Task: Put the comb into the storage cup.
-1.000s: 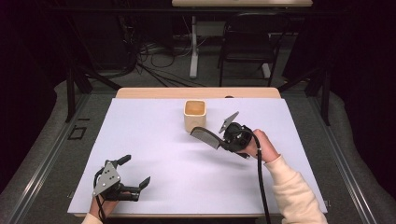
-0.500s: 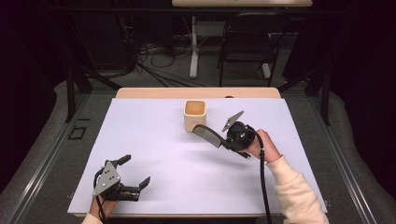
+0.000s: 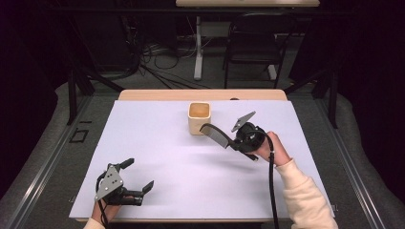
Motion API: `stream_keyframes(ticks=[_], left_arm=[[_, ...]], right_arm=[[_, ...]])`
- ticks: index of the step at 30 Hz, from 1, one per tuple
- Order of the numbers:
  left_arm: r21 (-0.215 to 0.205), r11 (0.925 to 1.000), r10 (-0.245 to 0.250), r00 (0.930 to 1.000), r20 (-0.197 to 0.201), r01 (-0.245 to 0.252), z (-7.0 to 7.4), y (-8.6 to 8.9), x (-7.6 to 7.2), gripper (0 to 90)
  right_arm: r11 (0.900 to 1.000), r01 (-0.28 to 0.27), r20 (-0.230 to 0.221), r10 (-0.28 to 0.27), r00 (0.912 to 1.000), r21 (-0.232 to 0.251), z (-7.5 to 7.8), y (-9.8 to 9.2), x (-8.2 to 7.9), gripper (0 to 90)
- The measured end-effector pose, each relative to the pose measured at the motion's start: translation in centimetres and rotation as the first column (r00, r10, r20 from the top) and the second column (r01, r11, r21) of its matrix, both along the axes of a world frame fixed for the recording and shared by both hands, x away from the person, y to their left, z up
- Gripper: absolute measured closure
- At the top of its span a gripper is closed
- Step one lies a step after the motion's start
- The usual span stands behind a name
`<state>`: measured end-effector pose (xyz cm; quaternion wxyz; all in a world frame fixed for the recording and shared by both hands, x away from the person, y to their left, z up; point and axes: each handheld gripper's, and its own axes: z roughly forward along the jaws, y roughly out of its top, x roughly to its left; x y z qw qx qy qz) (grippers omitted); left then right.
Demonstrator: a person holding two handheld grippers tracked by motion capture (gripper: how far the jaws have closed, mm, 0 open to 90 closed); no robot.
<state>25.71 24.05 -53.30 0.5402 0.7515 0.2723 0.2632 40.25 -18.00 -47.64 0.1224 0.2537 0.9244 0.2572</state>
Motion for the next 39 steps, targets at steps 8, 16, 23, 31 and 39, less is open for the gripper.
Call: stream_keyframes(ticks=[8,16,23,31,39], left_arm=[[0.002,1.0,-0.003,1.0,-0.004,0.003,-0.03,0.09,0.08,0.0],[0.005,1.0,-0.001,1.0,-0.005,0.001,-0.05,0.06,0.1,0.0],[0.006,1.0,-0.001,1.0,-0.006,0.001,-0.06,0.05,0.1,0.0],[0.011,0.9999,-0.002,1.0,-0.005,0.002,-0.08,0.02,0.1,0.0],[0.01,0.9999,-0.002,1.0,-0.007,0.002,-0.09,0.0,0.1,0.0]], right_arm=[[1.0,0.012,0.019,-0.013,0.9997,0.014,0.28,-0.16,0.04,72.3],[0.999,0.026,0.051,-0.028,0.9983,0.044,0.62,-0.29,-0.03,72.3],[0.997,0.042,0.064,-0.046,0.9969,0.062,0.87,-0.4,-0.03,72.4],[0.996,0.052,0.078,-0.058,0.9953,0.076,0.87,-0.49,0.09,72.4],[0.992,0.071,0.092,-0.08,0.9926,0.1,1.0,-0.74,0.19,72.3]])
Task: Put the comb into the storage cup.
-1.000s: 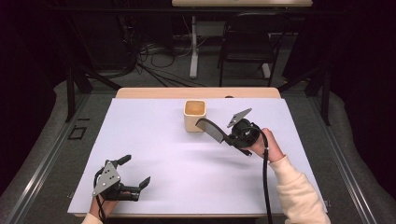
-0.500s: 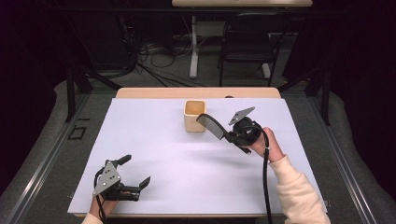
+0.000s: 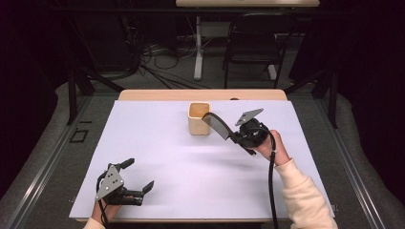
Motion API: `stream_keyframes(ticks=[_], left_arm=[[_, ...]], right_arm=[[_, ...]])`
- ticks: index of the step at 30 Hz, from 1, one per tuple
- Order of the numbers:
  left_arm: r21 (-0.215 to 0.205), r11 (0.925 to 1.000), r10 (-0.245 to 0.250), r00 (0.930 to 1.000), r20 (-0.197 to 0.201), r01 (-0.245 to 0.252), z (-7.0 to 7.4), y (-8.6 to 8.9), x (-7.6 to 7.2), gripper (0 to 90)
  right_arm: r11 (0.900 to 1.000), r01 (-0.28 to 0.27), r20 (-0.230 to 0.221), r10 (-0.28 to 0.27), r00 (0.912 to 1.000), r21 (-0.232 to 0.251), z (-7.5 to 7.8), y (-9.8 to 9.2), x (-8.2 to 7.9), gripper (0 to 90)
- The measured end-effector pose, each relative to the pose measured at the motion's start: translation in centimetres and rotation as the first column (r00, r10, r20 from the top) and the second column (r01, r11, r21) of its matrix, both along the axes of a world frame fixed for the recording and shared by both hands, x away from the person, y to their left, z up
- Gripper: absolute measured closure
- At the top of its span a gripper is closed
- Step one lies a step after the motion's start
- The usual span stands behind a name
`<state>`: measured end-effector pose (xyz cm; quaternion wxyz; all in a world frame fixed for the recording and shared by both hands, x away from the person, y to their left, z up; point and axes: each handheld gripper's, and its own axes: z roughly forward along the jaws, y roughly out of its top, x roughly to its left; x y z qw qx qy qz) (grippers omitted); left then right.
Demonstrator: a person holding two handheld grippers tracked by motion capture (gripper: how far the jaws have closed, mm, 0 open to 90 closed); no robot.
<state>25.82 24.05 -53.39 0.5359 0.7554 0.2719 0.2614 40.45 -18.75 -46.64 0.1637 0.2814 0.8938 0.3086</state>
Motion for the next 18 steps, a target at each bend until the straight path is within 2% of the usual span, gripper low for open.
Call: stream_keyframes(ticks=[18], left_arm=[[0.001,1.0,-0.001,1.0,0.004,0.001,0.04,-0.03,-0.04,0.0]], right_arm=[[0.998,0.034,0.044,-0.036,0.9984,0.051,-0.1,-0.08,0.23,72.4]])
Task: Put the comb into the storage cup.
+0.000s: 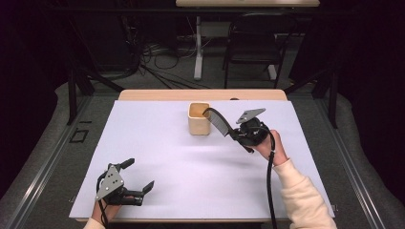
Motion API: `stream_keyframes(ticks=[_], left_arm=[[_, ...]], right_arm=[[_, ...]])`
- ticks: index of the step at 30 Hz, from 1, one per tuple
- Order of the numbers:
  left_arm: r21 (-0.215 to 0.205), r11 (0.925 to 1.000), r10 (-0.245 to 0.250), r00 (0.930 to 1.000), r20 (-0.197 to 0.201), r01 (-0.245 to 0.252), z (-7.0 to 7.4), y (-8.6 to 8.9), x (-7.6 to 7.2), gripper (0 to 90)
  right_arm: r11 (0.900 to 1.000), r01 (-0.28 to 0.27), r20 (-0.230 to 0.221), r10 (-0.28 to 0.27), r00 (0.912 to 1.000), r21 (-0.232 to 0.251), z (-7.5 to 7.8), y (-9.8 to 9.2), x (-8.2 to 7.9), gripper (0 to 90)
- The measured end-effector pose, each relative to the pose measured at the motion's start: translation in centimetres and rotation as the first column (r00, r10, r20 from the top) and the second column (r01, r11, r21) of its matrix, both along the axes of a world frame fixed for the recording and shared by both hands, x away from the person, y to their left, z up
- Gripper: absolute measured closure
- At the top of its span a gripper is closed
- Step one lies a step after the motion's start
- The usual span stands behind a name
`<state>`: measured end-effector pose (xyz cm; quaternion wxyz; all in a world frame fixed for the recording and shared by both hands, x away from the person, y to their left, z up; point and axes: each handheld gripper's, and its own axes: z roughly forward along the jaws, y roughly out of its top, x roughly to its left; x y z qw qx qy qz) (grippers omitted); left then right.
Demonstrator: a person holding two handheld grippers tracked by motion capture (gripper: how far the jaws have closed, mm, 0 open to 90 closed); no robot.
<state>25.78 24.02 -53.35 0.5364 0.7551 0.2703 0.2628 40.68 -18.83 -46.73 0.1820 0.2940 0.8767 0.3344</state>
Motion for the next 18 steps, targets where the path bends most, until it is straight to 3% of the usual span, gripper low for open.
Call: stream_keyframes(ticks=[18], left_arm=[[-0.001,1.0,0.001,1.0,-0.001,-0.001,0.01,-0.02,0.01,0.0]], right_arm=[[0.999,0.036,0.048,-0.038,0.9981,0.037,-0.19,0.2,0.68,72.3]])
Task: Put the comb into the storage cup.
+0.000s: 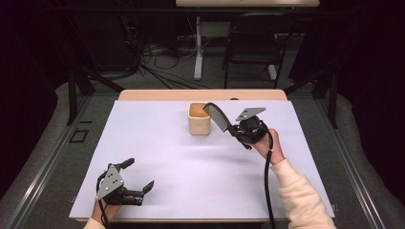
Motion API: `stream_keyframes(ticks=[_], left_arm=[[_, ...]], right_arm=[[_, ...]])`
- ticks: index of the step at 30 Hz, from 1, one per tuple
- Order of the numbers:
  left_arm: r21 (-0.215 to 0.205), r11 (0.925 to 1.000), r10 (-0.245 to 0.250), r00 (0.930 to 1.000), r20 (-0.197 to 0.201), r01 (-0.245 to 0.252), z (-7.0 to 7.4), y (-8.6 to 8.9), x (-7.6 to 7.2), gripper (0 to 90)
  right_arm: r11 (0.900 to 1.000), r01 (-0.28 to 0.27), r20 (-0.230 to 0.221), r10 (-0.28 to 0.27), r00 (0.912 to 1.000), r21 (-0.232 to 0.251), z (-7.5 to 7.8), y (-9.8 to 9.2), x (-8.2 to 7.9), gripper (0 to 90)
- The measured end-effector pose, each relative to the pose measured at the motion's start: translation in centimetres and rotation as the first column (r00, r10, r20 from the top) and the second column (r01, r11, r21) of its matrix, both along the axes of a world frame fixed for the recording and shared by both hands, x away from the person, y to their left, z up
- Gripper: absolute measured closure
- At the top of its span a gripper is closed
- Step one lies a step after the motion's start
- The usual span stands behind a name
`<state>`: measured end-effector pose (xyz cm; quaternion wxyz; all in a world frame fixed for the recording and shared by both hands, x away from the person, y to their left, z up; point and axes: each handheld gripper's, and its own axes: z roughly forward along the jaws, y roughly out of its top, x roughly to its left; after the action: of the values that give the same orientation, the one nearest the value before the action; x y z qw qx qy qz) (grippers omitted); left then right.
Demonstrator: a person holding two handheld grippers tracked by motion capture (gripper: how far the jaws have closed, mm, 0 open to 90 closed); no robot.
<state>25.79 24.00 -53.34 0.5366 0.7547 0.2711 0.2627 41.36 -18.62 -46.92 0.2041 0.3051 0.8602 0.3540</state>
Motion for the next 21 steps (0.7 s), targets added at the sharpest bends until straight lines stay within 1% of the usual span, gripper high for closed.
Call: stream_keyframes(ticks=[6,11,14,21], left_arm=[[0.0,1.0,0.002,1.0,0.0,-0.002,0.0,0.02,0.01,0.0],[-0.002,1.0,0.005,1.0,-0.005,-0.005,-0.04,0.0,0.04,0.0],[-0.003,1.0,0.004,1.0,-0.006,-0.004,-0.05,-0.02,0.04,0.0],[-0.003,1.0,0.004,1.0,-0.005,-0.004,-0.05,0.0,0.06,0.0]], right_arm=[[1.0,0.008,0.017,-0.008,0.9998,0.013,-0.11,0.27,0.34,72.3],[0.999,0.02,0.021,-0.02,0.9996,0.028,-0.1,0.33,0.59,72.3],[0.999,0.024,0.016,-0.025,0.9996,0.037,0.0,0.36,0.68,72.3],[0.998,0.025,0.032,-0.027,0.9991,0.054,0.45,0.65,0.93,72.3]])
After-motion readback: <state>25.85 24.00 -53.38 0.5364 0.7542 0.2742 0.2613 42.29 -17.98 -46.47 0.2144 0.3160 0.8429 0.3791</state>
